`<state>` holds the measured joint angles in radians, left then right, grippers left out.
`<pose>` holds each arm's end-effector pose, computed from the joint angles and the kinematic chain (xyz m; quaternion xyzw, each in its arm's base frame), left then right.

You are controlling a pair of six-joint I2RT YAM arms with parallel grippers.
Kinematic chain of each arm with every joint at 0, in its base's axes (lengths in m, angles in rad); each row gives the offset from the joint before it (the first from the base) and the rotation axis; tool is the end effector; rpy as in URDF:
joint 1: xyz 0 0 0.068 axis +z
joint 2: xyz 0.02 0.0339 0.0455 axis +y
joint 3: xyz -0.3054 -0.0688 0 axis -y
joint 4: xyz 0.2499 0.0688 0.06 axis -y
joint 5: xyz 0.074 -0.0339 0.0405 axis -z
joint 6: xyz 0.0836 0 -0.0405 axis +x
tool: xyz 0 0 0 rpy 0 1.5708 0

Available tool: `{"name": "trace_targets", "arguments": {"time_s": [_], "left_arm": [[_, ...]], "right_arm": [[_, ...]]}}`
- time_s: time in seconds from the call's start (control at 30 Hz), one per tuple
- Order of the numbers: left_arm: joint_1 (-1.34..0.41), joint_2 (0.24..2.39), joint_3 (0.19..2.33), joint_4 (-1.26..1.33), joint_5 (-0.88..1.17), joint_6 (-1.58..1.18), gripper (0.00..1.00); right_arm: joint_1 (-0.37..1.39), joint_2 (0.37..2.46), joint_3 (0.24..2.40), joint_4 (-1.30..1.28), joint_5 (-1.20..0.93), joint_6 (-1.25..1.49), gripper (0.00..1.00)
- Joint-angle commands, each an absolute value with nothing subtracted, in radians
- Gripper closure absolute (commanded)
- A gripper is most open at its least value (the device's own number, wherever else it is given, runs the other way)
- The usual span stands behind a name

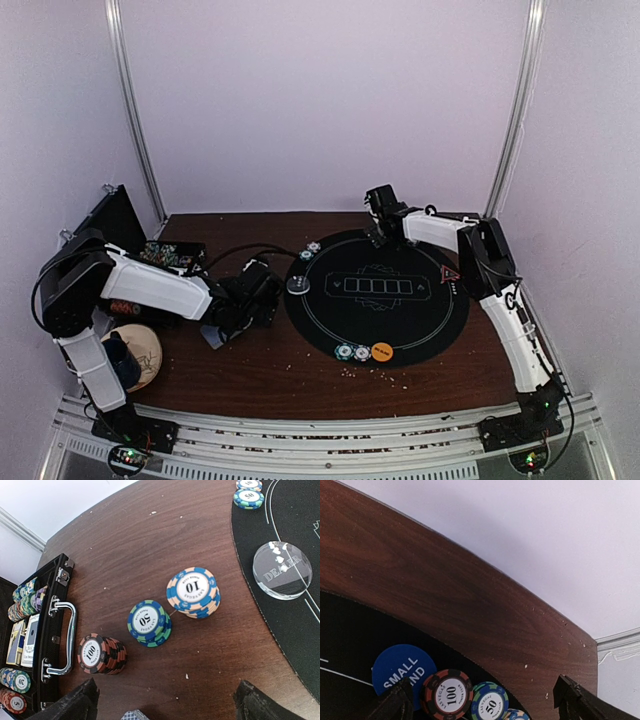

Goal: Distribute texas hold em gaming equipment
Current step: Adjust the poker chips pile in the small blind area.

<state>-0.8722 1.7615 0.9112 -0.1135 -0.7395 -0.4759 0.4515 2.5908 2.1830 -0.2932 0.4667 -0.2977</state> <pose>0.2781 -0.2435 0.1536 0.0693 0.8937 0.0955 0.4330 0.5986 0.2485 0.1334 -0.2322 0.8568 -0.1776 0.4248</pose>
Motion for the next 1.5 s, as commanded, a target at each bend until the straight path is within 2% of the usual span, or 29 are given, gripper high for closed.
{"name": "trace_targets", "arguments": {"time_s": [0.0, 0.6, 1.47], "left_arm": [[-0.881, 1.767, 0.937, -0.103, -0.732, -0.468, 0.02], [-0.883, 1.783, 0.945, -0.104, -0.735, -0.467, 0.02], [-0.882, 1.781, 0.945, -0.106, -0.735, -0.462, 0.02]], "right_arm": [[0.448, 2.617, 2.243, -0.229, 0.537, -0.340, 0.00], [0.436, 2.692, 2.270, -0.227, 0.577, -0.402, 0.00], [0.416, 2.649, 2.207, -0.230, 0.617, -0.359, 0.00]]}}
